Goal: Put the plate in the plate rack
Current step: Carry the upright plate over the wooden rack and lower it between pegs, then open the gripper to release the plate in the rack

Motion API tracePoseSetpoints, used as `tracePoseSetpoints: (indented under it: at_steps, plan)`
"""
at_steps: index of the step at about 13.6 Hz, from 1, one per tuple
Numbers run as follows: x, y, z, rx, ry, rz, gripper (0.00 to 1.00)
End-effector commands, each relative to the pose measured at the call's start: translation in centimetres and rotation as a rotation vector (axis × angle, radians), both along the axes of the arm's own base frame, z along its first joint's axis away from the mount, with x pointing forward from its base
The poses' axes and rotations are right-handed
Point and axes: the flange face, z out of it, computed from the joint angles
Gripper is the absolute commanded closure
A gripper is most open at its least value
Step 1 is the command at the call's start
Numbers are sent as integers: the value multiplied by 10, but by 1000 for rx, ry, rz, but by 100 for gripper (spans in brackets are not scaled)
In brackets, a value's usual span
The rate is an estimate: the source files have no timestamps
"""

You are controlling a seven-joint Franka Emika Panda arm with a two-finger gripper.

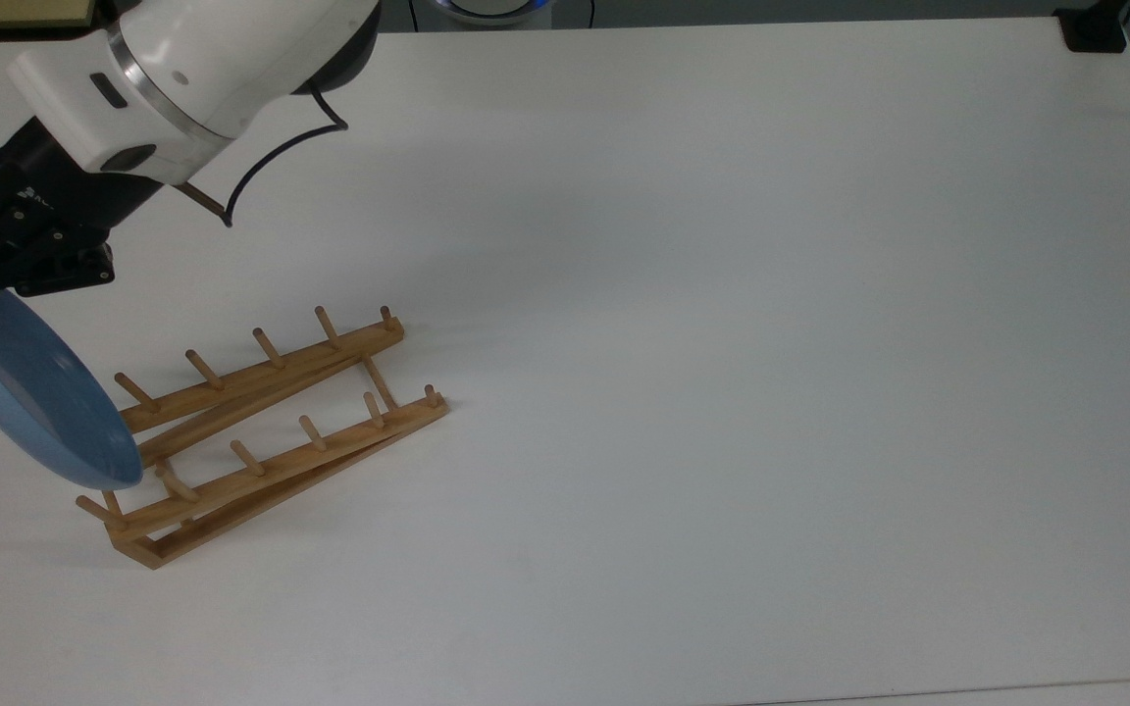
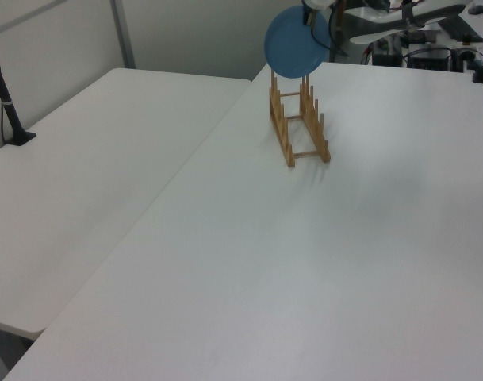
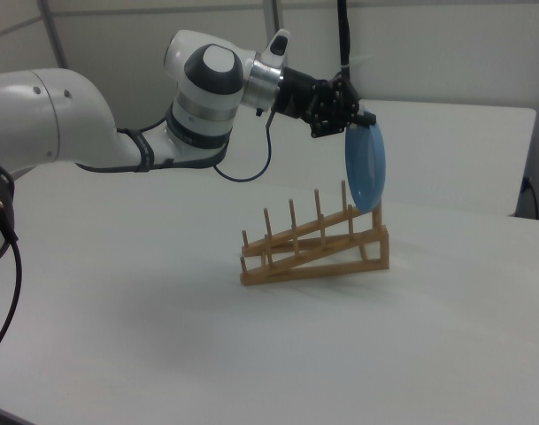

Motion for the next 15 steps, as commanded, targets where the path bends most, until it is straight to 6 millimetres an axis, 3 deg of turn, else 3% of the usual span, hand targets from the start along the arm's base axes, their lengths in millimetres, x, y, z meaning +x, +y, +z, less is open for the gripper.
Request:
tracePoseSetpoints:
  at_steps: [1,4,5,7,10,15]
  plan:
    - [6,1,-20,-26,10,9,100]
    - [9,3,-29,-9,-12,-6,97]
    - [10,9,-31,1,-23,-6,82]
    - [10,15,-42,19,-32,-14,79]
    - [11,18,-42,31,-53,-21,54]
    - [10,25,-33,91,-140,-53,31]
